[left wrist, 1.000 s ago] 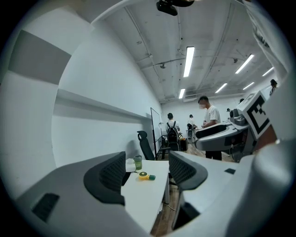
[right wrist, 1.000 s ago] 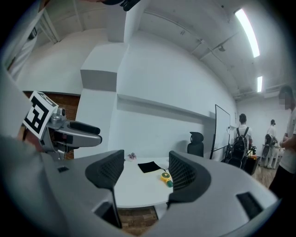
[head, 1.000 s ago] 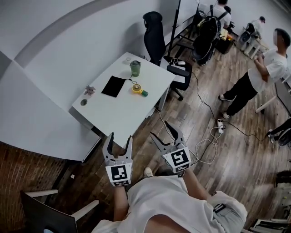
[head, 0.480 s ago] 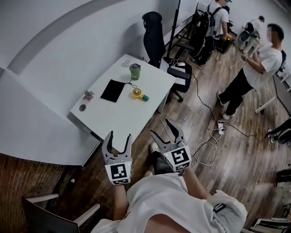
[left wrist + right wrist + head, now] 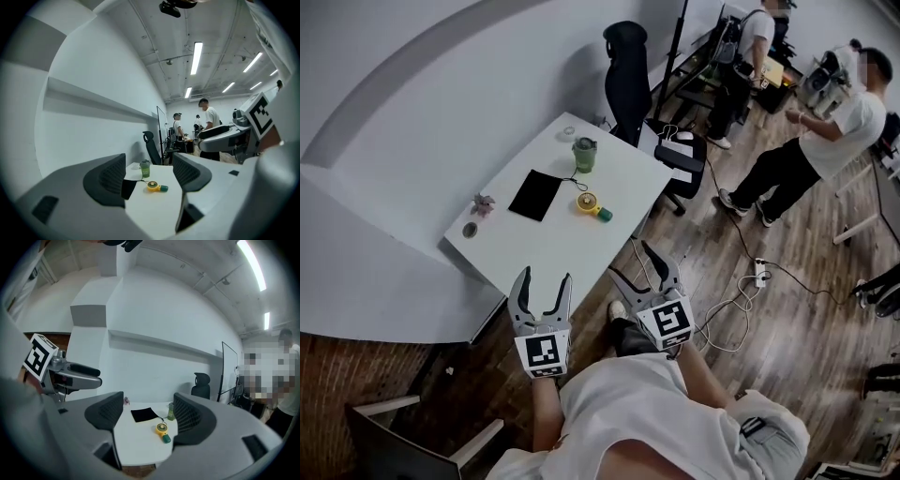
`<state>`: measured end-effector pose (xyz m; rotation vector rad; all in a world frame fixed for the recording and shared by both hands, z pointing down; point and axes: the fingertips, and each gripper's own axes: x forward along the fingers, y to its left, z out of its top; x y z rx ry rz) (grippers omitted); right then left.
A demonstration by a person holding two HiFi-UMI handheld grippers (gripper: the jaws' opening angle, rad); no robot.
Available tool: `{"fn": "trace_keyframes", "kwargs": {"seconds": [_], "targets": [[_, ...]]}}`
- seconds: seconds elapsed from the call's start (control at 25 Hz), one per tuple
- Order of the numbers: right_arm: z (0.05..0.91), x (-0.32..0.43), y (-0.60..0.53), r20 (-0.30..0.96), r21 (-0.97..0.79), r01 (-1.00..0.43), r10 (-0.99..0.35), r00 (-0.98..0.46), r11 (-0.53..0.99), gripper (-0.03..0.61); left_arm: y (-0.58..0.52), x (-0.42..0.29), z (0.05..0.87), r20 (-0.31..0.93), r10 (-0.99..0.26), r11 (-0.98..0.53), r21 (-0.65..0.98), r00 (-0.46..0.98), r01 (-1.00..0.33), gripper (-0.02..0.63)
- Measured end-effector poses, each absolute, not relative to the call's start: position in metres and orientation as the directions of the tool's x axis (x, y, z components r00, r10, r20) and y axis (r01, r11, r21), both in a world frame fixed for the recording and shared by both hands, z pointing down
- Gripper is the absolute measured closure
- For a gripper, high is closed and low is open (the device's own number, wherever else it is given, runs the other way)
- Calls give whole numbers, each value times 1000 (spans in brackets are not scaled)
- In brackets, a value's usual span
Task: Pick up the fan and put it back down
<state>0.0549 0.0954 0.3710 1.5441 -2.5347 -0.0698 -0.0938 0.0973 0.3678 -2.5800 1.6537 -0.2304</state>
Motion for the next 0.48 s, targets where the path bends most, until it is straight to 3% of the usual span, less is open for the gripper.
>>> {"fn": "trace_keyframes", "kwargs": {"seconds": [0.48], "targets": [[370, 84, -6, 137, 106, -840, -845, -517, 531, 233, 11, -69, 368, 111, -938, -342, -137, 328, -930, 302]]}}
